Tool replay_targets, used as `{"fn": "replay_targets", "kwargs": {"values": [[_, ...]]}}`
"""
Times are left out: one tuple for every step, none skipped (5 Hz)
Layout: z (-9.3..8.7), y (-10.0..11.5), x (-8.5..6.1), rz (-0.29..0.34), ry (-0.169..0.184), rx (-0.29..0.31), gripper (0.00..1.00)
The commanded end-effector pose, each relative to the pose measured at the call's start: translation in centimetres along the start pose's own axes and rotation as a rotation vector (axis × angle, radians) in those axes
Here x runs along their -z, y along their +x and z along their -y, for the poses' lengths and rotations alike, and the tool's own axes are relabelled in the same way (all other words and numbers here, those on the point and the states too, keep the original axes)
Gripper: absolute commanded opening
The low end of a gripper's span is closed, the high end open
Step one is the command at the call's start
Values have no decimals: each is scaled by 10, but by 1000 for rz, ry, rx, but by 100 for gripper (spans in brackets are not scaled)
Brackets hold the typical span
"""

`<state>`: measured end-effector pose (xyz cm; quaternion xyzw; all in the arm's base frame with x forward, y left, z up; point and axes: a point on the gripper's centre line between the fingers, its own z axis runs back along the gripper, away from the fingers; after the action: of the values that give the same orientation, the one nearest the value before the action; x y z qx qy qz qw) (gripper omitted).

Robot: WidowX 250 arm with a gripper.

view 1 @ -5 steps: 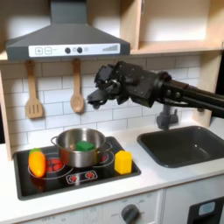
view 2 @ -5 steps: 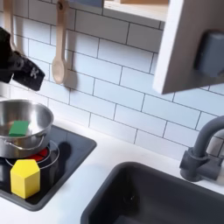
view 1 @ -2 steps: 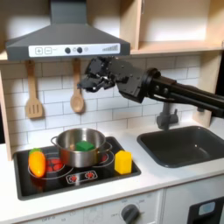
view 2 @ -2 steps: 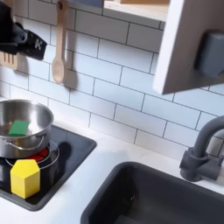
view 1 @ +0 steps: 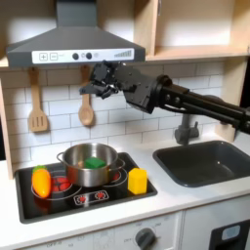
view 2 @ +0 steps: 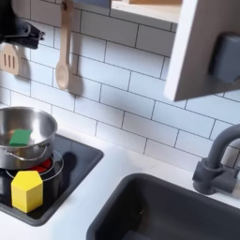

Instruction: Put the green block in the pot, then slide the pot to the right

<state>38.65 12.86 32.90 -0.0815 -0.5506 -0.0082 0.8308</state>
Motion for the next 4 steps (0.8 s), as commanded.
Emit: {"fn": "replay_targets", "kwargs": {"values": [[0, 16, -2, 56, -26, 5, 0], [0, 27, -5, 85, -23, 10, 0], [0, 35, -8, 92, -36, 21, 0], [-11, 41, -12, 116, -3, 15, 0]]}}
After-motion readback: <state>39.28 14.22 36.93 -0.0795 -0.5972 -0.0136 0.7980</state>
